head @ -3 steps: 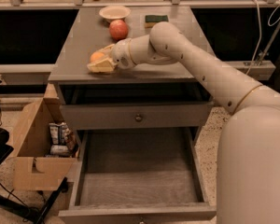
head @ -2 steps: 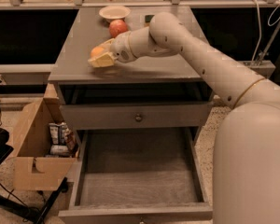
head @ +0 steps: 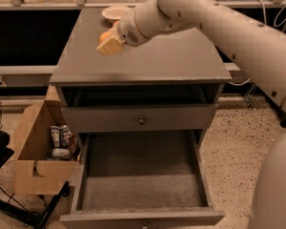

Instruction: Place orange into middle drawer

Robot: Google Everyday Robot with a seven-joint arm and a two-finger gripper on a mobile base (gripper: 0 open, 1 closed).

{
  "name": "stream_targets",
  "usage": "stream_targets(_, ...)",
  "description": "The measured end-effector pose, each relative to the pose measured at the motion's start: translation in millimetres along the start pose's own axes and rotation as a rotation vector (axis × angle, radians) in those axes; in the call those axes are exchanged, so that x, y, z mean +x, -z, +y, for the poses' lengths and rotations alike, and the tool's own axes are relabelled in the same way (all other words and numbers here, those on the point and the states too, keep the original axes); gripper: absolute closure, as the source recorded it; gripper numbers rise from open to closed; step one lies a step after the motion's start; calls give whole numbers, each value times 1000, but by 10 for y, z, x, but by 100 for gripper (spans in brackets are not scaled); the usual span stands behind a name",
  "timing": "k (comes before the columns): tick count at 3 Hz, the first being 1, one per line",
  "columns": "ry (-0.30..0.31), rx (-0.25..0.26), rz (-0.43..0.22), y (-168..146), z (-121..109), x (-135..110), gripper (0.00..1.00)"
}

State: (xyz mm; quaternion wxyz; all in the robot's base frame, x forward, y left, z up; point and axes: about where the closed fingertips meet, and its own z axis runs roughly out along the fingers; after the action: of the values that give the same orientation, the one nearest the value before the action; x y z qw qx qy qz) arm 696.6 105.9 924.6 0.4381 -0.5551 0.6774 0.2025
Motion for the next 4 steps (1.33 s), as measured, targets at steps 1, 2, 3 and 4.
stream_targets(1,-72,117,17,711,255,-137,100)
stream_targets(2,-200,212,58,1493,702,79,100)
stream_targets(3,-319,281,67,1972,1245,365,100)
stream_targets(4,-467,325,78,2140,1614,1074,100)
